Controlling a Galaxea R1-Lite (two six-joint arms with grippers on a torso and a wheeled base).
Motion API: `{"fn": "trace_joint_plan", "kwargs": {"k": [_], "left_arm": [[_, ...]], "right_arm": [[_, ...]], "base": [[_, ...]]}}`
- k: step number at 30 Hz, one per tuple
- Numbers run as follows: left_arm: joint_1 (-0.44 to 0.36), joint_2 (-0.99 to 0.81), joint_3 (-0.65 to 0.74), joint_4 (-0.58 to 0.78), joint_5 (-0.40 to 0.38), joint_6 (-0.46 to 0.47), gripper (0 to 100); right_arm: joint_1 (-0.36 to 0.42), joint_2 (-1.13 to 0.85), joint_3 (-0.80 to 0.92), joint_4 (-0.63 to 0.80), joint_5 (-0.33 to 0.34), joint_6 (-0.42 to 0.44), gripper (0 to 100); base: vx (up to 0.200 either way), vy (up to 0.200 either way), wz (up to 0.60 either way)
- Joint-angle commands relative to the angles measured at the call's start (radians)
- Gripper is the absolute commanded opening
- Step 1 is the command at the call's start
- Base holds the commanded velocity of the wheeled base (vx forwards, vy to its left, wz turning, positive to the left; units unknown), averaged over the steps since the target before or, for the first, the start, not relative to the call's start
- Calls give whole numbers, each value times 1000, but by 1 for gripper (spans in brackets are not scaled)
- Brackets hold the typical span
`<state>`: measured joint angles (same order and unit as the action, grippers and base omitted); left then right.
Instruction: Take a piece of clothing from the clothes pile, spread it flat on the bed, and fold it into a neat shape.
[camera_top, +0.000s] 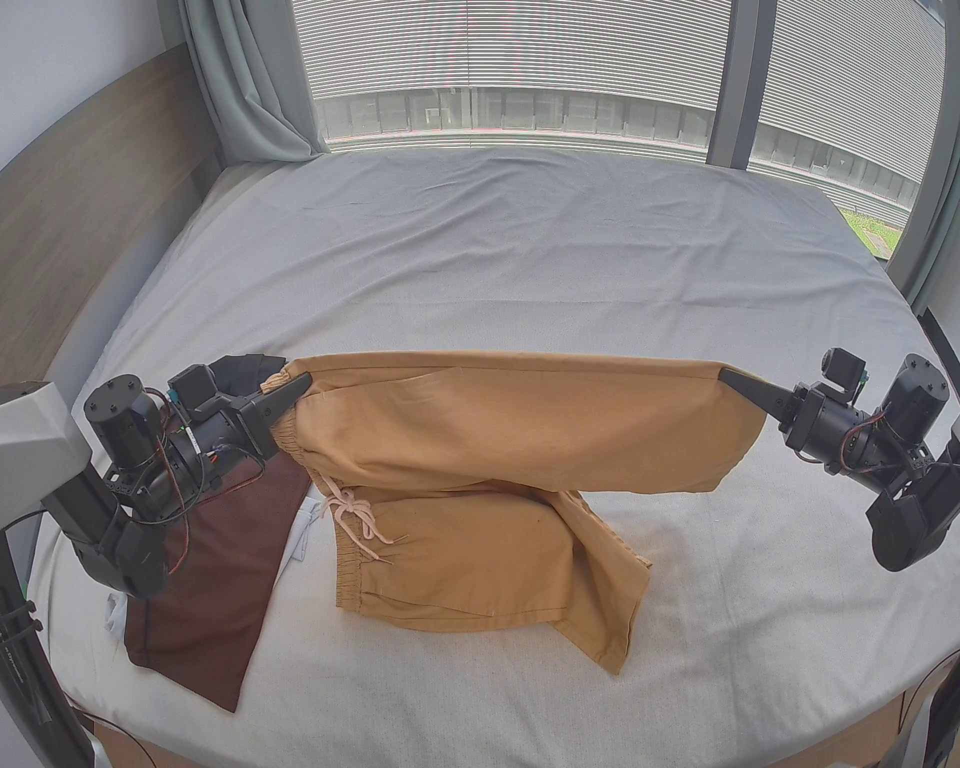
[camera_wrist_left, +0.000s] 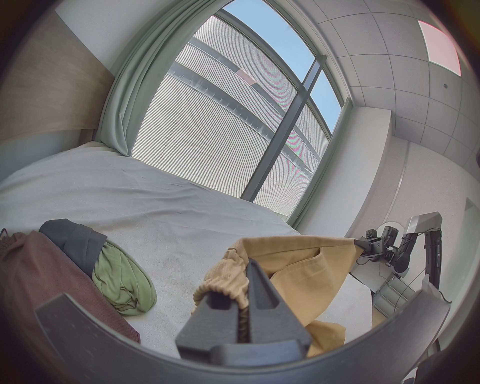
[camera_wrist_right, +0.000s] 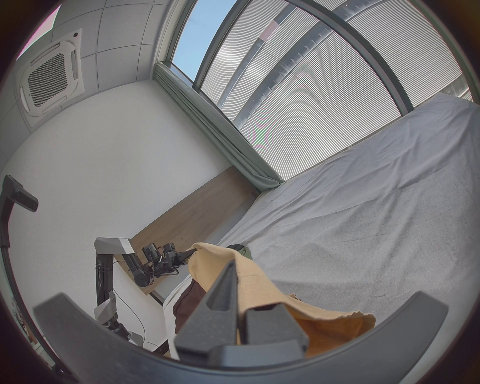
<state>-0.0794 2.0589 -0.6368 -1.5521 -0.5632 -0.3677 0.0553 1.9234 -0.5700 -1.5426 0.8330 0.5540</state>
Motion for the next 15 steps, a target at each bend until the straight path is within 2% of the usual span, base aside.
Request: {"fn": "trace_joint_plan", "kwargs": {"k": [1,15], "left_arm": [[1,3,-1,0,0,0,0],[3,0,-20,0,3,-7,0]], "right_arm": [[-2,0,-2,-1,0,0,0],[11,2,-4,-1,-3,-2,0]], "base": [[0,0,0],[0,0,0]]}}
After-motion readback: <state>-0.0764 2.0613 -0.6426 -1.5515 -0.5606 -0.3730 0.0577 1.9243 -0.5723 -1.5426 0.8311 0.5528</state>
